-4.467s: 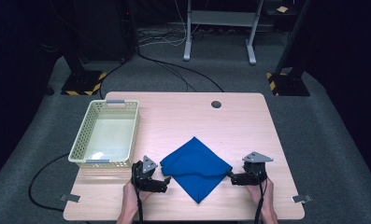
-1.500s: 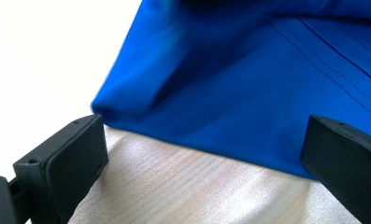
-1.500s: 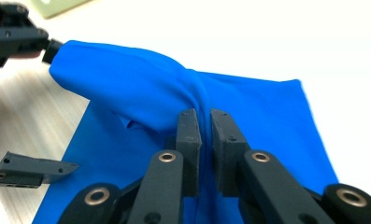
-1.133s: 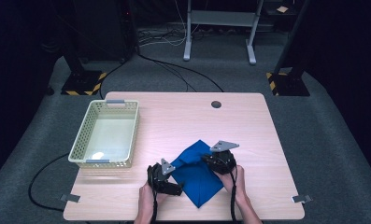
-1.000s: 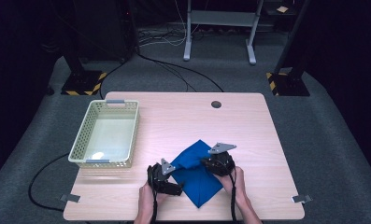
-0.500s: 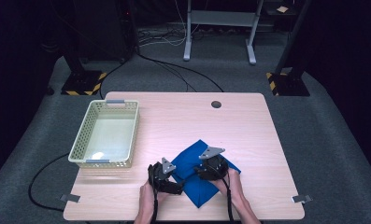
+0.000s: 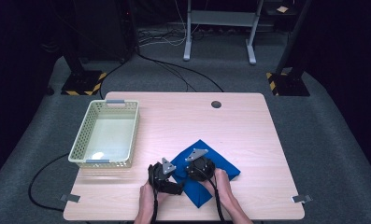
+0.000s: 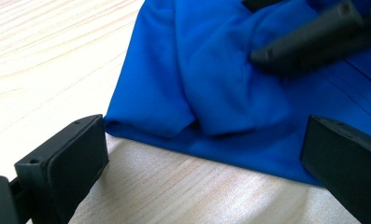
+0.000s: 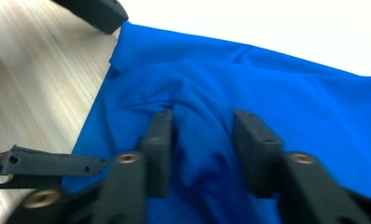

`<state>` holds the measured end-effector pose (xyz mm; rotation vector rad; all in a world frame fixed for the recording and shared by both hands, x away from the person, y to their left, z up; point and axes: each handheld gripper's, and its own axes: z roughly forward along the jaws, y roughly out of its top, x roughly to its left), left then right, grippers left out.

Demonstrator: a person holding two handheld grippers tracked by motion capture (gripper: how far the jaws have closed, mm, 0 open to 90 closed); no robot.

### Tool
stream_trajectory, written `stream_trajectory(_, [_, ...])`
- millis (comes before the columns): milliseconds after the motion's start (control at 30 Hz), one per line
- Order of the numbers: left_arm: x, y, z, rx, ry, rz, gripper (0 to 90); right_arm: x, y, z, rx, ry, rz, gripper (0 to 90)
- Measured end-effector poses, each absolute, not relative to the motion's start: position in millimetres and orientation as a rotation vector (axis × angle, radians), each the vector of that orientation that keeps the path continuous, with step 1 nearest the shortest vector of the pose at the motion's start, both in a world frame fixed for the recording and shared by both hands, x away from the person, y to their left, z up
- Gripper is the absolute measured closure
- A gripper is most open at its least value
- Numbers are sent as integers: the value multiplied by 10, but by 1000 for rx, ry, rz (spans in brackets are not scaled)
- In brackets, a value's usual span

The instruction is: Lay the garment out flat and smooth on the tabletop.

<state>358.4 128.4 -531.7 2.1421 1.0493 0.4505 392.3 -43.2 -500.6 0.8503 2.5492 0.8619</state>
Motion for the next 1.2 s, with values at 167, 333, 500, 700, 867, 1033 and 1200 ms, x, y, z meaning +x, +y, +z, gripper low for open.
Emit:
stream_trajectory(167, [3587,1286,-5317,2142,1051,446,4,3923,-512,-4968,870,2539,921,798])
stream_trajectory(333, [3586,1285,-5317,2142,1051,447,4,3913,-602,-4901,893,2515,990,819])
stream_trajectory(500, [3585,1284,-5317,2141,1051,447,4,3925,-706,-4832,927,2487,1054,819])
stream_trajectory(700, [3587,1286,-5317,2142,1051,446,4,3943,-802,-4753,950,2459,1096,820])
stream_trajectory(867, [3586,1286,-5317,2141,1052,446,5,3958,-879,-4700,974,2432,1130,821])
stream_trajectory(1033, [3586,1286,-5317,2141,1052,446,5,3986,-944,-4658,993,2410,1151,822])
stream_trajectory(1200, [3586,1286,-5318,2141,1051,446,5,4009,-998,-4621,1005,2391,1159,822])
